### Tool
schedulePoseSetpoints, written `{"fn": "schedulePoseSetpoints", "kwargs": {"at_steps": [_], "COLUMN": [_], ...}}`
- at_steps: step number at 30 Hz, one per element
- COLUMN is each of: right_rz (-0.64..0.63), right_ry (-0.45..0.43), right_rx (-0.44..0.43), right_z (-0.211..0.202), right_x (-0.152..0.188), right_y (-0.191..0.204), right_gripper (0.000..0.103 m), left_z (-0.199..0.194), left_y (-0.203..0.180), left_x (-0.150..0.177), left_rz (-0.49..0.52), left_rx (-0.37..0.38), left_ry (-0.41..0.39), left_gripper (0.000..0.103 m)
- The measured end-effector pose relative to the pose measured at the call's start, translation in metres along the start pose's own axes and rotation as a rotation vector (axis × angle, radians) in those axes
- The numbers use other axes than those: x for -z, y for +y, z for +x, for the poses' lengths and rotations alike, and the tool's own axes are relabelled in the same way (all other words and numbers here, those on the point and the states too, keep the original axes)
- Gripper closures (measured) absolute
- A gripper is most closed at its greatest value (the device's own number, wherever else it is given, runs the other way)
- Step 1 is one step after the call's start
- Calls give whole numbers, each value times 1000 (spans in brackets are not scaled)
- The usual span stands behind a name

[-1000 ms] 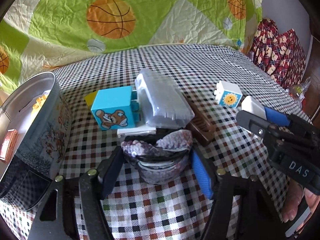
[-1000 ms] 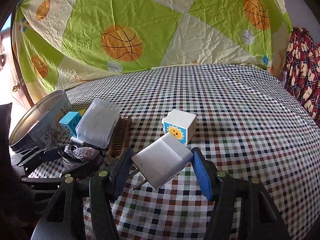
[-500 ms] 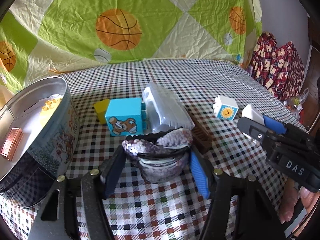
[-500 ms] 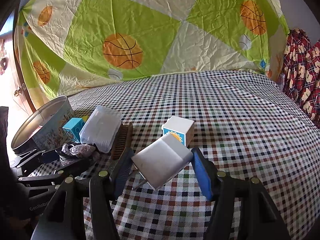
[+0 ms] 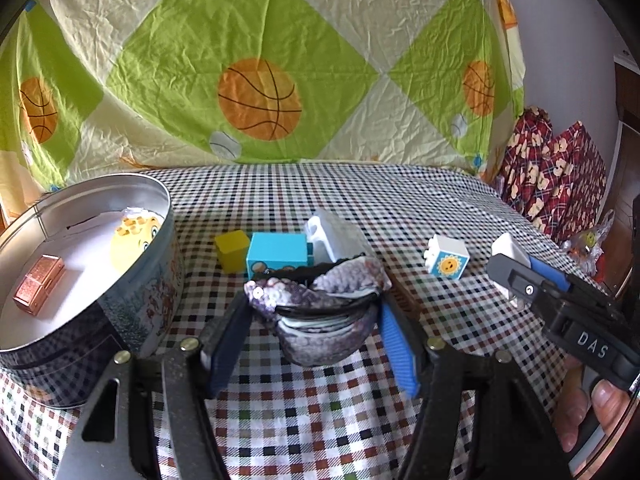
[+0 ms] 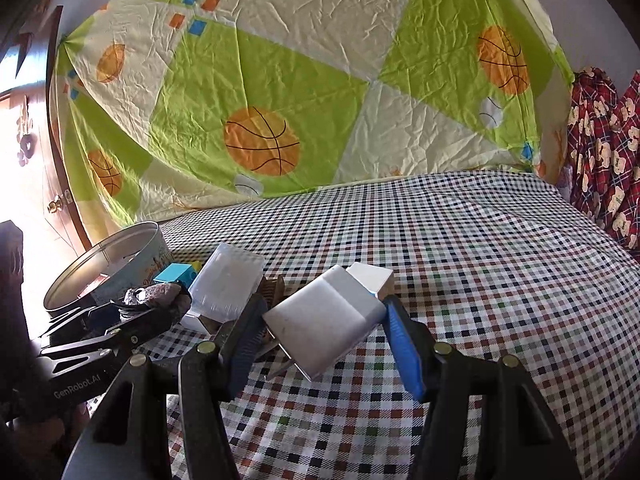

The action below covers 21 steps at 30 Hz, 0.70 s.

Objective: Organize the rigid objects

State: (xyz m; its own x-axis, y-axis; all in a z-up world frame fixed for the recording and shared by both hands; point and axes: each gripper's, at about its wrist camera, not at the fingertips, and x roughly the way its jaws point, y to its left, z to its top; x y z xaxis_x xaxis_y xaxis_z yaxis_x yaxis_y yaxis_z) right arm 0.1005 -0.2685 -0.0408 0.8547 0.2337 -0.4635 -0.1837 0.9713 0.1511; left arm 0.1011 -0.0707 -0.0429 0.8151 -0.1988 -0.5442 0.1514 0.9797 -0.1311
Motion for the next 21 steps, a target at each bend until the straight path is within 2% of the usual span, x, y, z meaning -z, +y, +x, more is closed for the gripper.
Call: {"fn": "schedulePoseSetpoints", "kwargs": {"at_steps": [21], "right_rz": [-9], "right_ry": [-104], "right_rx": [-28], "right_z": [-17], "right_x": [4], "right_y": [2], "right_gripper": [41], "left_z": [-21], "left_y": [-2], "left_x": [5], "left_rz": [2], "left_rx": [-4], "left_ry": [-114], "left_gripper": [40]}}
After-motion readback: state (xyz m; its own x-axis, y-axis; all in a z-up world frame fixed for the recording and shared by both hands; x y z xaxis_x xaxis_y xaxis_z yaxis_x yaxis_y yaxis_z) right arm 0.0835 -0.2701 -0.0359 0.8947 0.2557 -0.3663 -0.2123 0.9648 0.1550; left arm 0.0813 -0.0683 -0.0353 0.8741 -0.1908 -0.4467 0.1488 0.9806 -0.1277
